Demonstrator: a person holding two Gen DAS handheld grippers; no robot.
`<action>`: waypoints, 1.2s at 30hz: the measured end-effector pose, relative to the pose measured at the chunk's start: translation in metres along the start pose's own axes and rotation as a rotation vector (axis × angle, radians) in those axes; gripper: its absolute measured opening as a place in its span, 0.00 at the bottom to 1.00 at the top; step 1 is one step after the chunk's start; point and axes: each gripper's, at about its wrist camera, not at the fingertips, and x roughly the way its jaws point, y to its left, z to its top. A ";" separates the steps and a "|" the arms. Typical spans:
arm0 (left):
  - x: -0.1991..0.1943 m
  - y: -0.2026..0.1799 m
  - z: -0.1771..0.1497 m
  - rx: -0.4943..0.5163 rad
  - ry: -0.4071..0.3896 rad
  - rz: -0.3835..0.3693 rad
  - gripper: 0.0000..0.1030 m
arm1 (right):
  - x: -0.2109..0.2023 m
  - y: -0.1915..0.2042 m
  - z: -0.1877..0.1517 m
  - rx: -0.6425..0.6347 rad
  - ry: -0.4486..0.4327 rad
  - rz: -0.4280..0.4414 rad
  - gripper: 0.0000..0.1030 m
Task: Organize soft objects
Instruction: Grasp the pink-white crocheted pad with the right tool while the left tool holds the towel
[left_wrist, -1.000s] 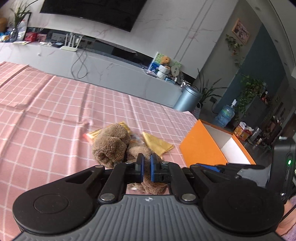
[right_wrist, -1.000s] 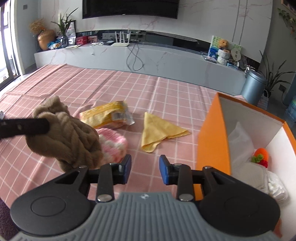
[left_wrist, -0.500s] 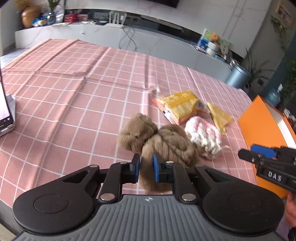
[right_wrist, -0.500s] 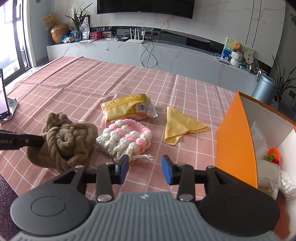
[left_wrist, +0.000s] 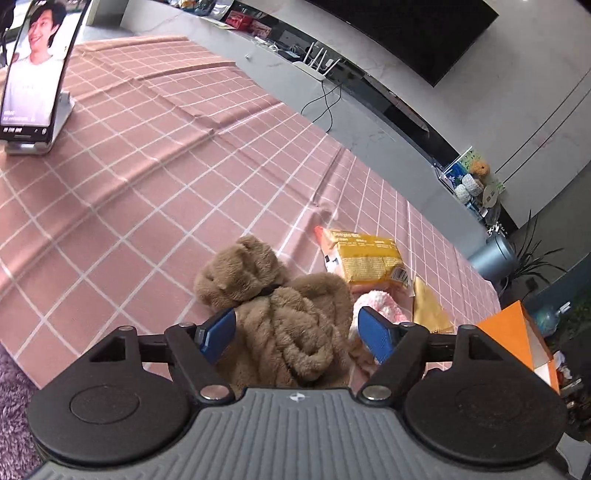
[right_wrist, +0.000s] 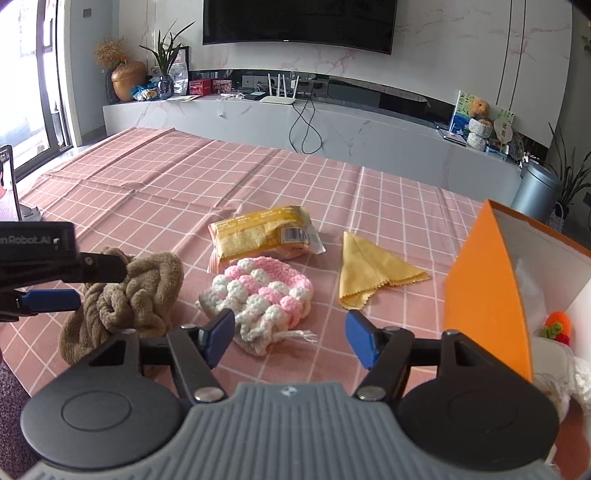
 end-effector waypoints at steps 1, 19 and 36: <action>0.002 -0.004 0.001 0.018 -0.002 0.015 0.86 | 0.003 0.001 0.001 0.005 -0.002 0.007 0.64; 0.040 -0.015 0.000 0.183 0.038 0.106 0.75 | 0.071 -0.005 0.007 0.203 0.106 0.086 0.70; 0.043 -0.020 -0.012 0.366 -0.001 0.082 0.65 | 0.062 0.011 0.008 0.108 0.076 0.074 0.20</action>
